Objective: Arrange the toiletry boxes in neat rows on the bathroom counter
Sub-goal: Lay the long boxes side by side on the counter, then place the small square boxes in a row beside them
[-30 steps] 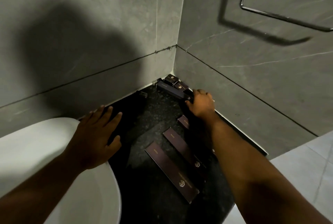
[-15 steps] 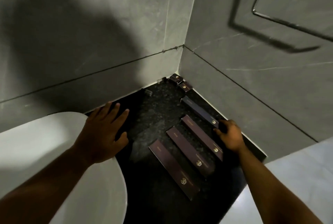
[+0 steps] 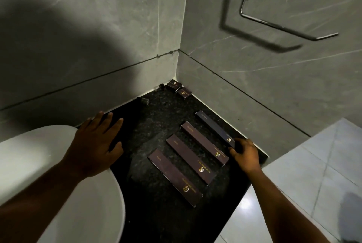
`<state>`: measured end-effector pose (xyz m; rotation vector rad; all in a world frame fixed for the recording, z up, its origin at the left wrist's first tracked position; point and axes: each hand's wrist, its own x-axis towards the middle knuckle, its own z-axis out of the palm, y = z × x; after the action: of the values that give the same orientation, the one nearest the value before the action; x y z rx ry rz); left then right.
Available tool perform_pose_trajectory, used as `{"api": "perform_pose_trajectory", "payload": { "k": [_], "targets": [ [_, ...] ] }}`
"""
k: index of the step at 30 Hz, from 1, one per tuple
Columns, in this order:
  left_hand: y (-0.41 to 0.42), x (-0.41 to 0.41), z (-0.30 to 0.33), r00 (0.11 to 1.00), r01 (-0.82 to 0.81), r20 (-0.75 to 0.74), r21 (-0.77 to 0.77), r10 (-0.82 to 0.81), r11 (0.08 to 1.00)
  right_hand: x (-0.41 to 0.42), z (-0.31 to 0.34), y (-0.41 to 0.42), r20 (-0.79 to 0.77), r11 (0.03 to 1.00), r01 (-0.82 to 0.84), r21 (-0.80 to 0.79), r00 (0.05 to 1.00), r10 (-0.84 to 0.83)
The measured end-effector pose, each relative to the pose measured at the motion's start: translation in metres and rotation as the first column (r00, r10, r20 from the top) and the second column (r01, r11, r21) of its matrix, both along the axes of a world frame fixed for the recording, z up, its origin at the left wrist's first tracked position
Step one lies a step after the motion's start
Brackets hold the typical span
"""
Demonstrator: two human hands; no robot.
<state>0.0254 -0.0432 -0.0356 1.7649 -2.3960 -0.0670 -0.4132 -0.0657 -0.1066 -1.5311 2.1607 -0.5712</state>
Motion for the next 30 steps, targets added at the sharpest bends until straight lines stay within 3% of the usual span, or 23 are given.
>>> {"api": "perform_pose_trajectory", "payload": {
  "k": [20, 30],
  "targets": [
    [0.001, -0.001, 0.002, 1.0, -0.006, 0.013, 0.001, 0.006, 1.0, 0.008, 0.01, 0.002, 0.065, 0.999, 0.048, -0.004, 0.997, -0.048],
    [0.002, -0.003, 0.002, 1.0, -0.006, -0.005, -0.012, 0.006, 1.0, 0.11, 0.066, -0.117, -0.148, 0.961, -0.27, -0.061, 0.954, 0.259]
  ]
}}
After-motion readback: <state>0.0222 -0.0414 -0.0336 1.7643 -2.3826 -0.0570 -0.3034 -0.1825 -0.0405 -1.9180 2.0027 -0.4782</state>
